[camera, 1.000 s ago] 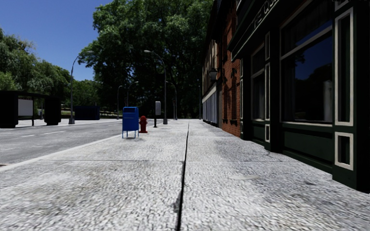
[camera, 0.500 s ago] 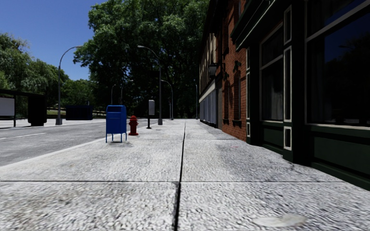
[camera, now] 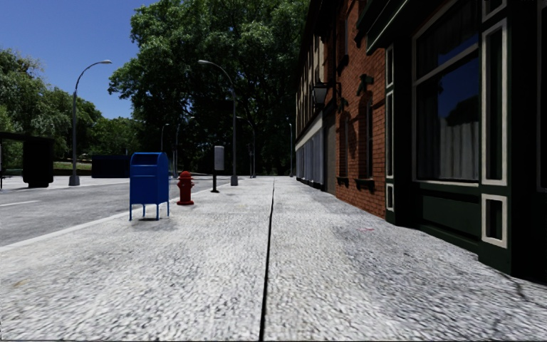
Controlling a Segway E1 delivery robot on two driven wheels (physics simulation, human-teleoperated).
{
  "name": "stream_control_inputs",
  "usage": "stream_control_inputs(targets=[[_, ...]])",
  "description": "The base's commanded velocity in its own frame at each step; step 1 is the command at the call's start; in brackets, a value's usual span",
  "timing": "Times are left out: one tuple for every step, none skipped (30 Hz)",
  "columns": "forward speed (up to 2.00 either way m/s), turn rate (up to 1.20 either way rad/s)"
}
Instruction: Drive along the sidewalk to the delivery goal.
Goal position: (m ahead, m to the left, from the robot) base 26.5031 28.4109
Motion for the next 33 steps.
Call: stream_control_inputs(targets=[[2.00,0.00],[2.00,0.00],[2.00,0.00],[2.00,0.00],[2.00,0.00],[2.00,0.00],[2.00,0.00],[2.00,0.00],[2.00,0.00],[2.00,0.00],[2.00,0.00],[2.00,0.00],[2.00,0.00],[2.00,0.00],[2.00,0.00],[2.00,0.00],[2.00,0.00],[2.00,0.00],[2.00,0.00],[2.00,0.00],[2.00,0.00],[2.00,0.00],[2.00,0.00],[2.00,0.00],[2.00,0.00],[2.00,0.00],[2.00,0.00],[2.00,0.00],[2.00,0.00],[2.00,0.00],[2.00,0.00],[2.00,0.00],[2.00,0.00]])
